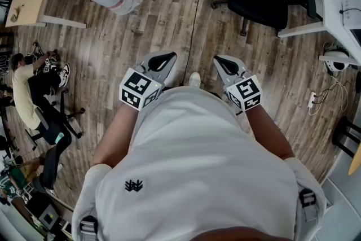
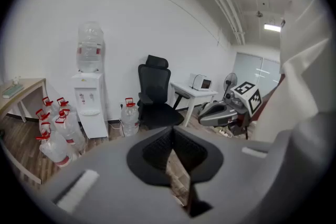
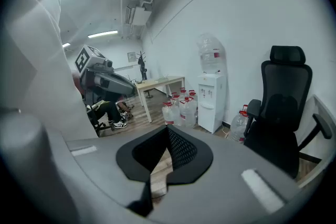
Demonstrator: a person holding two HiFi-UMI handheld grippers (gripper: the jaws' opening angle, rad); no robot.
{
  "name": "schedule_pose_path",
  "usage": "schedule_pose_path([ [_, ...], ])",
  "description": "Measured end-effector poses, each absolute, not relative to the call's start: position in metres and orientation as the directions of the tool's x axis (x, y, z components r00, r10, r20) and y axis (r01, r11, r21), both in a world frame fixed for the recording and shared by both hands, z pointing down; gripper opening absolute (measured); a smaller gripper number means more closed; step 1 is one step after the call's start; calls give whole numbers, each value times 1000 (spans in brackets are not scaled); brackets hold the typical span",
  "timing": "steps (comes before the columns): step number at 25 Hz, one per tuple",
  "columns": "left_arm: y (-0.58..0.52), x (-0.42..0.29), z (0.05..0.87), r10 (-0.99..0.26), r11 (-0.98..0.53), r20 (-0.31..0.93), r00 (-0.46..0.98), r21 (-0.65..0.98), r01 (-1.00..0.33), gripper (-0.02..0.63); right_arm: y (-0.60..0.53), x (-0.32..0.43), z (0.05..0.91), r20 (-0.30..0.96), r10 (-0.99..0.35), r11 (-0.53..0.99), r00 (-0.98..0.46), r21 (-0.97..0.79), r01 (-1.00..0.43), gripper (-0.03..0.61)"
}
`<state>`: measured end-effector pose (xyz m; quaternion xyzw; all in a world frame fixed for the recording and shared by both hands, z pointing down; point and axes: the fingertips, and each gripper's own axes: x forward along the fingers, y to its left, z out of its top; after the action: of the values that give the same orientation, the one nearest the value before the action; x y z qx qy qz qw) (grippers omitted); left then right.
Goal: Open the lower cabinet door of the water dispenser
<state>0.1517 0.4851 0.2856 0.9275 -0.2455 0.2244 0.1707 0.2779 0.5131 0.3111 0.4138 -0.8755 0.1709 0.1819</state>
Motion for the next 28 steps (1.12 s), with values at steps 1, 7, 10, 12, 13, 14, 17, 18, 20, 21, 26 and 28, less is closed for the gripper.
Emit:
schedule_pose_path([
  [1, 484, 152, 286, -385, -819, 502, 774, 201, -537, 57, 513, 280, 312, 460, -661, 601, -593, -149, -786, 0],
  [7, 475, 153, 286, -421, -806, 506, 753, 172, -566, 57, 510, 287, 323, 471, -640, 617, -607, -157, -771, 0],
  [10, 468, 153, 288, -417, -803, 510, 753, 181, -567, 57, 503, 287, 328, 475, -634, 619, -610, -160, -769, 0],
  [12, 458, 154, 292, -411, -802, 513, 754, 189, -566, 57, 492, 286, 331, 475, -634, 614, -611, -171, -770, 0],
  [13, 450, 155, 293, -409, -803, 512, 755, 192, -565, 57, 484, 285, 333, 474, -634, 610, -611, -178, -772, 0],
  [14, 440, 155, 294, -406, -804, 510, 759, 195, -561, 57, 474, 284, 334, 474, -634, 608, -611, -182, -773, 0],
  [17, 407, 157, 297, -392, -815, 498, 773, 202, -543, 57, 441, 279, 342, 481, -624, 611, -616, -191, -768, 2],
  [18, 395, 157, 299, -385, -820, 496, 778, 203, -536, 58, 429, 276, 344, 485, -620, 612, -617, -193, -767, 2],
  [20, 370, 156, 301, -370, -828, 495, 786, 207, -520, 58, 404, 273, 345, 494, -619, 608, -610, -191, -771, 3],
  [21, 355, 156, 301, -363, -832, 495, 789, 209, -514, 58, 389, 272, 345, 498, -622, 603, -604, -188, -775, 5],
  [26, 274, 155, 303, -329, -852, 482, 812, 219, -475, 58, 305, 267, 352, 533, -624, 584, -571, -167, -794, 37],
  [28, 243, 153, 306, -307, -863, 482, 821, 222, -454, 58, 269, 265, 357, 544, -627, 576, -557, -158, -802, 37],
])
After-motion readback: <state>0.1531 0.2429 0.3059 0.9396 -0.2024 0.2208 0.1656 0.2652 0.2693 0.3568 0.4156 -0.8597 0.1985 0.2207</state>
